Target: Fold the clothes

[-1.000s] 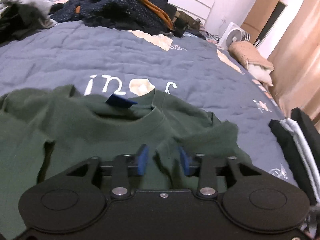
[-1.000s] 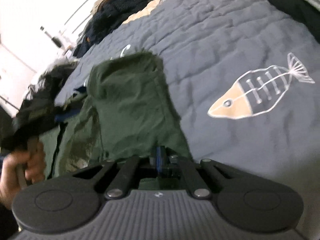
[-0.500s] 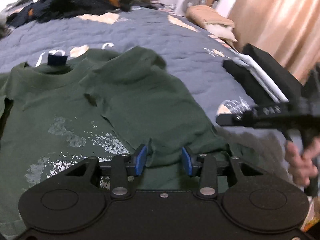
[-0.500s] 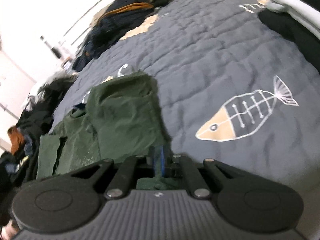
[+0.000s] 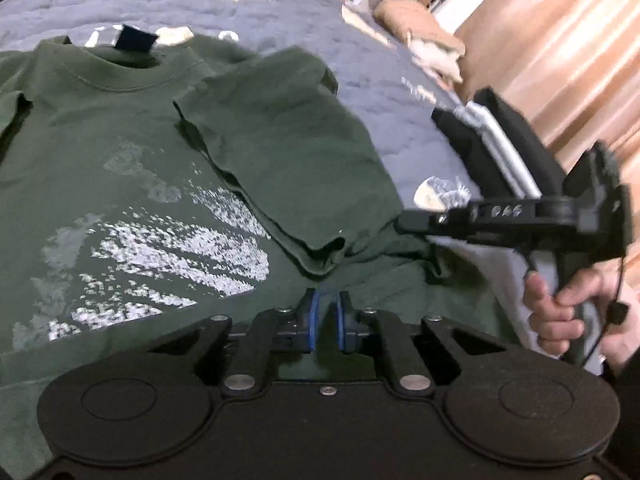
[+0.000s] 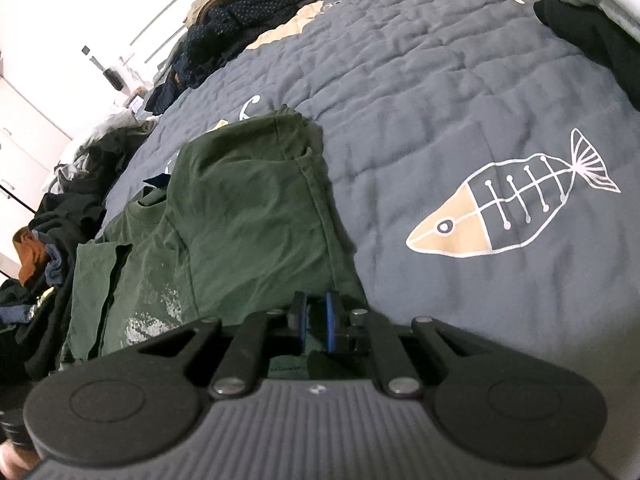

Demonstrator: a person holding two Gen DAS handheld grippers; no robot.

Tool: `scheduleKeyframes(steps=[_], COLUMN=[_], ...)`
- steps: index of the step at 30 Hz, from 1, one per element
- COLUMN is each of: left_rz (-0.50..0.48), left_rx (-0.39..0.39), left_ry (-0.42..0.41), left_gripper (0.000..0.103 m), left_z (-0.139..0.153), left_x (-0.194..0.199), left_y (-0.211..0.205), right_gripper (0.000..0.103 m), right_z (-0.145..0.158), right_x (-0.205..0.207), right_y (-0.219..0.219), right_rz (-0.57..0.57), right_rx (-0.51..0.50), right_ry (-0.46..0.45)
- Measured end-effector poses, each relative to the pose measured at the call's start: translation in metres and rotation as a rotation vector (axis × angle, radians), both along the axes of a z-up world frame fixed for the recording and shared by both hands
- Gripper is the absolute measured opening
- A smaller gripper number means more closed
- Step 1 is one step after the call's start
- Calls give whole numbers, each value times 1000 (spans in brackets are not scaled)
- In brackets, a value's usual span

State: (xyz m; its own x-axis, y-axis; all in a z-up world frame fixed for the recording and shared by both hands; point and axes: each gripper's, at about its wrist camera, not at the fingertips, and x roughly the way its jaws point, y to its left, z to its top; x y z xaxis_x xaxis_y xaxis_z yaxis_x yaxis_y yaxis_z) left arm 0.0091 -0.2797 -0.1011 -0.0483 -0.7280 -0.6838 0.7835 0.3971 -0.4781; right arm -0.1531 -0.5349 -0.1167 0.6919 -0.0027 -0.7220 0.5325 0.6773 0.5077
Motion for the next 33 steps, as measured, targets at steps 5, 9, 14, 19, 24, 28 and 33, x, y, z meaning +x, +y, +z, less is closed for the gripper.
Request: scheduleKeyframes(steps=[5,9,14,19,24,28,33], left_rz=[49,54,-3,-88,-198,-263,-249], left_rx=[-47,-92,0,129,311,377,323], left_ry=[-68,-157,-188,-195,-259,-279,-281], left_gripper=[31,47,47,47,47,31,8], left_z=[31,66,87,74,41,22,27], left_x=[21,48,84,87,72,64,69], left_y=[-13,-53,-136,-203,-249,-259,-264], right_gripper=[10,12,14,21,30,29,4], right_z=[2,3,7,8,3,-1,-1], right_x=[-2,-3,-1,7,10,10,8], right_y=[-3,-5,-2,7,9,11,12], right_rz=[-16,-30,-10,47,64,64,58], right_rx=[-1,-11,-71,-157,-182,-205,-213], right_ry=[-3,-15,-21,-3,-4,5,5])
